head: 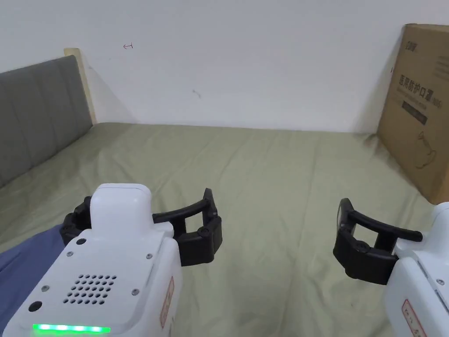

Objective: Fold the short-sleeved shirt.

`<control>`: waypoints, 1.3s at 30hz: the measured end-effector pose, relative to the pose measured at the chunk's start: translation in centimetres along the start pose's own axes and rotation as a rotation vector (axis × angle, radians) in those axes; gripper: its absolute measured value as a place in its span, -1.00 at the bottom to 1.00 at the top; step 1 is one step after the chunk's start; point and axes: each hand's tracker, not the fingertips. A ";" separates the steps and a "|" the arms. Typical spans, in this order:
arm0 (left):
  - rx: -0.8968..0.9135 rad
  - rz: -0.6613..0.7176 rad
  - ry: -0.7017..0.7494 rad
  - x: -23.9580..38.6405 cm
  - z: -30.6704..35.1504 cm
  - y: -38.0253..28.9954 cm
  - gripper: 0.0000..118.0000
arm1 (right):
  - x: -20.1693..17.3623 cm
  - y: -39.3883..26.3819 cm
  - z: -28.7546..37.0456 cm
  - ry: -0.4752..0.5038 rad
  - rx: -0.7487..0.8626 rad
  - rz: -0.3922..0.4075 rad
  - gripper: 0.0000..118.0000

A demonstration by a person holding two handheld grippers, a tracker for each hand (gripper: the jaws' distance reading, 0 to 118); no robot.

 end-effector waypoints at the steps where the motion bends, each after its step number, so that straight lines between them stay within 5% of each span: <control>1: 0.000 -0.002 0.001 0.0 0.0 0.0 1.00 | 0.1 0.0 0.0 0.000 0.001 -0.004 1.00; 39: -0.025 -0.031 0.002 0.1 -0.6 -0.3 1.00 | 0.3 -1.2 -1.0 0.021 -0.056 -0.055 1.00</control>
